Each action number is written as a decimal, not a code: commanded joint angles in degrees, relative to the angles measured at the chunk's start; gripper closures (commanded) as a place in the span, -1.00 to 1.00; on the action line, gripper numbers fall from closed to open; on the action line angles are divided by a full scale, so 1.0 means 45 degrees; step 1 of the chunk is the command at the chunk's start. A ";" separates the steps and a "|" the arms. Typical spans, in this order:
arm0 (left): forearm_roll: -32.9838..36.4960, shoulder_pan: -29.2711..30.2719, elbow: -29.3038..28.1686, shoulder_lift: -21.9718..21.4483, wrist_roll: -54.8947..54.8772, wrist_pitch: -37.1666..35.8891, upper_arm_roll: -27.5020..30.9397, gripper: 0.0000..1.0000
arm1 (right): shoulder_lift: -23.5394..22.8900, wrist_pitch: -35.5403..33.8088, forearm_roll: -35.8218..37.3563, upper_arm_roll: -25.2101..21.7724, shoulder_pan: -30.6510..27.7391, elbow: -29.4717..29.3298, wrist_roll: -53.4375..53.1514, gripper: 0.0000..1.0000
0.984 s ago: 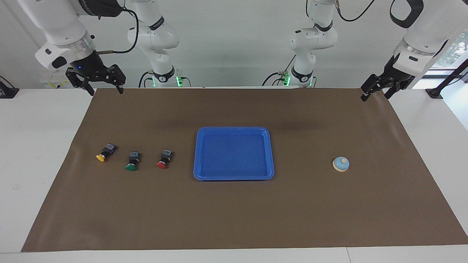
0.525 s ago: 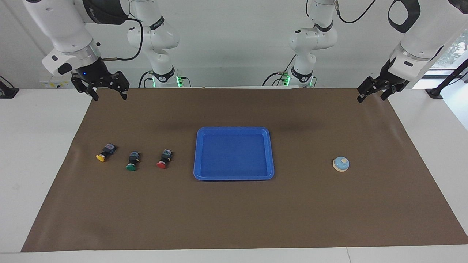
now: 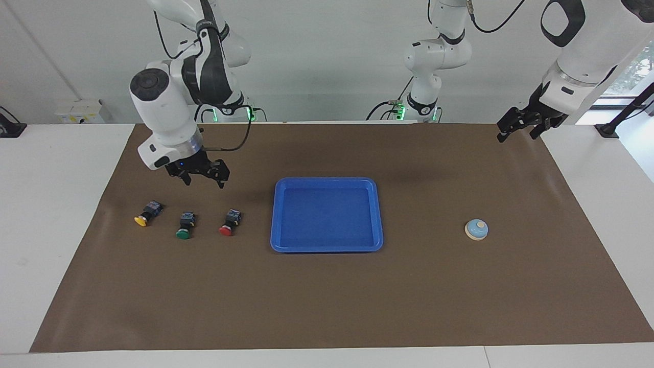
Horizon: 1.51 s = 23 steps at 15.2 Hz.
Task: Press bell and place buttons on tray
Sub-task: 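Reach the right gripper to the red button and grasp it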
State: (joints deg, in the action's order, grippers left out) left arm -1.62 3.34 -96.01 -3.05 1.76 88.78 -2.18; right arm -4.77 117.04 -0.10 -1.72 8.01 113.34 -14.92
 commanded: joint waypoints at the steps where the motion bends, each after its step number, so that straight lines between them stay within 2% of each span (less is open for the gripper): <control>1: 0.0341 -0.0097 -0.0129 -0.0142 -0.0138 -0.0198 0.0016 -1.00 | -0.0268 0.1682 0.0062 0.0012 0.0368 0.0962 -0.1095 -1.00; 6: 0.0341 -0.0136 -0.0110 -0.0142 -0.0138 -0.0178 -0.0003 -1.00 | -0.1380 0.2975 0.0082 0.0012 0.0720 0.1141 -0.1861 -1.00; 15: 0.0321 -0.0078 -0.0091 -0.0239 -0.0001 -0.0218 0.0035 -1.00 | -0.2495 0.3873 0.0160 -0.0008 0.0700 0.1180 -0.1920 -1.00; 17: 0.0321 -0.0038 -0.0071 -0.0239 0.0018 -0.0139 0.0036 -1.00 | -0.2573 0.3972 0.0199 -0.0008 0.0700 0.1180 -0.1900 -0.90; 19: 0.0321 -0.0058 -0.0071 -0.0259 0.0019 -0.0159 0.0016 -1.00 | -0.2593 0.3973 0.0218 -0.0008 0.0661 0.1180 -0.1880 -0.57; 21: 0.0321 -0.0077 -0.0071 -0.0239 0.0019 -0.0159 0.0035 -1.00 | -0.2593 0.3973 0.0199 -0.0008 0.0642 0.1180 -0.1900 -0.05; 22: 0.0321 -0.0077 -0.0071 -0.0239 0.0019 -0.0159 0.0036 -1.00 | -0.2593 0.3953 0.0218 -0.0008 0.0622 0.1180 -0.1939 0.50; 23: 0.0321 -0.0077 -0.0071 -0.0239 0.0019 -0.0159 0.0036 -1.00 | -0.2593 0.3953 0.0218 -0.0008 0.0641 0.1180 -0.1997 0.92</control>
State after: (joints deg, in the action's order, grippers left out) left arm -1.41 3.30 -95.96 -3.32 1.73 88.55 -2.18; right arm -16.47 133.92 -0.07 -1.96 11.25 118.31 -22.31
